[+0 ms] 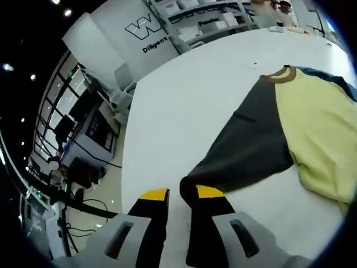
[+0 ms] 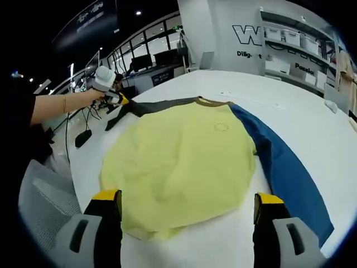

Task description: Fold the garment on the visible template until the final outline fits inside the template.

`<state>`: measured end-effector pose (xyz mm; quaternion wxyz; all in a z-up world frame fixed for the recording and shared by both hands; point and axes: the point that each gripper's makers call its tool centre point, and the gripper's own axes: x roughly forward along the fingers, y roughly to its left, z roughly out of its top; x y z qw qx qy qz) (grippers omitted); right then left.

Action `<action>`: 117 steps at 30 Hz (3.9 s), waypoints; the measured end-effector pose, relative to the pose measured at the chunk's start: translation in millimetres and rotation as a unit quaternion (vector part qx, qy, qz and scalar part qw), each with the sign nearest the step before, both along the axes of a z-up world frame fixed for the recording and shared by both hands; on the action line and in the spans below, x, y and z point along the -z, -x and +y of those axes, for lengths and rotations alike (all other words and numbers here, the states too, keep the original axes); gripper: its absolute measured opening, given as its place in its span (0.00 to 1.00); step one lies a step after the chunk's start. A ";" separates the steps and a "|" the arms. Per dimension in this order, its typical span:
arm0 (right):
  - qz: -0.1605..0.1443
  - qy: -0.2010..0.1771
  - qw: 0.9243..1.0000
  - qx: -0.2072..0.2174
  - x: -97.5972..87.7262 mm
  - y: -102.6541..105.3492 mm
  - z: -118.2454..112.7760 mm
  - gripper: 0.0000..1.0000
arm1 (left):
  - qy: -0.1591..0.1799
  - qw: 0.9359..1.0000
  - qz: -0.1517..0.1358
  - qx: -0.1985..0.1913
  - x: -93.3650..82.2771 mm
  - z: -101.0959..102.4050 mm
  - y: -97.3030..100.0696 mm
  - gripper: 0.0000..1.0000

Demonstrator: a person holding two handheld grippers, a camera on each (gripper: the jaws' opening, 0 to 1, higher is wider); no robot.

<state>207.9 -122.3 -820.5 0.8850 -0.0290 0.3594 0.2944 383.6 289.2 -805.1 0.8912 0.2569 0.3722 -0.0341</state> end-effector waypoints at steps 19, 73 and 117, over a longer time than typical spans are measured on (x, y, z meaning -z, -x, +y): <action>0.019 -0.012 1.000 -0.007 3.0 9.7 7.2 0.99 | 0.172 0.984 -0.010 0.052 -15.3 -77.5 44.7 0.70; 0.034 0.043 0.992 -0.113 44.9 53.2 15.5 0.13 | 0.276 0.935 0.157 0.157 57.6 -192.2 187.6 0.25; 0.008 0.021 0.998 -0.055 -24.0 -59.1 44.0 0.00 | 0.284 0.944 0.123 0.113 2.2 -224.6 85.4 0.00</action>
